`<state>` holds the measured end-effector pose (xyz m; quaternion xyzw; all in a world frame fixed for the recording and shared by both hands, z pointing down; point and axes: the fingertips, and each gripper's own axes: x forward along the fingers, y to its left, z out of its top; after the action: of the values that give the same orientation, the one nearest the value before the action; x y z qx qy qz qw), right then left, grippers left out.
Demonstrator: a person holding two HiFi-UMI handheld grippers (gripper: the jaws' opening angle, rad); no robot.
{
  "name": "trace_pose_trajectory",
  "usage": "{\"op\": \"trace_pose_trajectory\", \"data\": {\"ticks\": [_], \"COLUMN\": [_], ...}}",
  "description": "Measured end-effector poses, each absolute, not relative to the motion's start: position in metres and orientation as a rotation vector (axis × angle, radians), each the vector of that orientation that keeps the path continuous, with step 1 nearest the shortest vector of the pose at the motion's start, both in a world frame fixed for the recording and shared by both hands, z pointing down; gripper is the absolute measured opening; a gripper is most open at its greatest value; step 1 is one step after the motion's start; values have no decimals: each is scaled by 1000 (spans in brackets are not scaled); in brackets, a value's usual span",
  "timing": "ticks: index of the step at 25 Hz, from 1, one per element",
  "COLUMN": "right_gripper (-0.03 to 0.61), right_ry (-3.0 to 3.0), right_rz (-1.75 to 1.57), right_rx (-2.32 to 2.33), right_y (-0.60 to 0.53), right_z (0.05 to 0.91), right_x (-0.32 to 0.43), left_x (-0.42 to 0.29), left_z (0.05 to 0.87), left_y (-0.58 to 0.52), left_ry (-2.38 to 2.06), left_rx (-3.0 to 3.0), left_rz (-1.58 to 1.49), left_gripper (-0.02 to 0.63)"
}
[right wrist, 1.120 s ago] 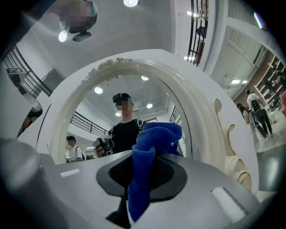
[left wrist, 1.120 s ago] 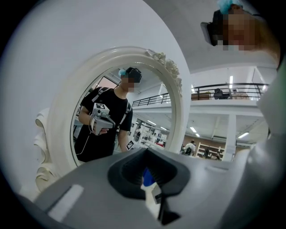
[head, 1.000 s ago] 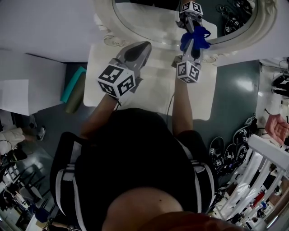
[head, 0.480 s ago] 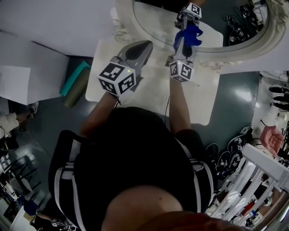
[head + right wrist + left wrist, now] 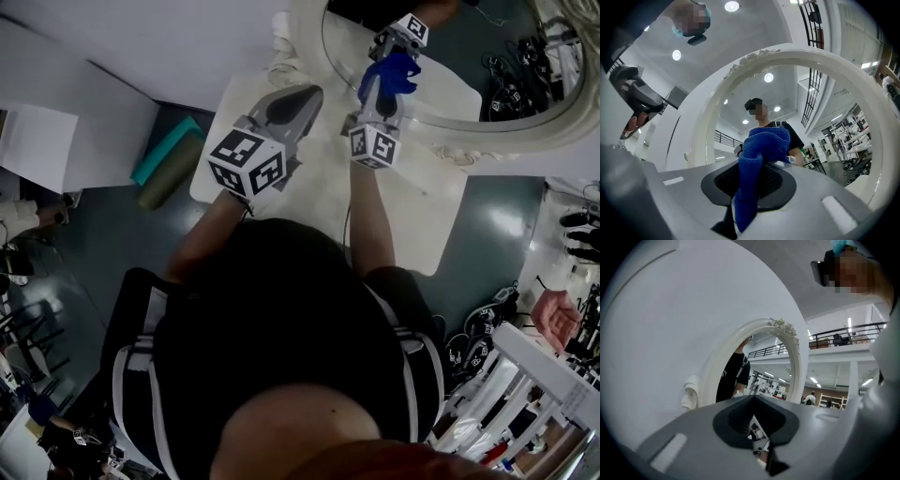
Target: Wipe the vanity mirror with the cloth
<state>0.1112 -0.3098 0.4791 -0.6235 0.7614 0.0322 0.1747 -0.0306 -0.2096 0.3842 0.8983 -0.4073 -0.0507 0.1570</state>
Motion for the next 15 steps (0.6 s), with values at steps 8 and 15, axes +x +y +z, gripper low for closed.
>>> {"op": "trace_pose_trajectory", "data": {"ticks": [8,15], "right_gripper": [68,67], "right_ry": [2267,2302], "right_rz": [116,80], "right_rx": [-1645,-1570], "right_y": [-321,-327], "right_z": [470,470], "right_x": [50,26], "left_x": [-58,-82], "left_z": [380,383], "left_y": [-210,-208], "left_ry": [-1216,-1261], "left_rx": [2554,2522], "left_rz": [-165,-179], "left_gripper": [11,11]}}
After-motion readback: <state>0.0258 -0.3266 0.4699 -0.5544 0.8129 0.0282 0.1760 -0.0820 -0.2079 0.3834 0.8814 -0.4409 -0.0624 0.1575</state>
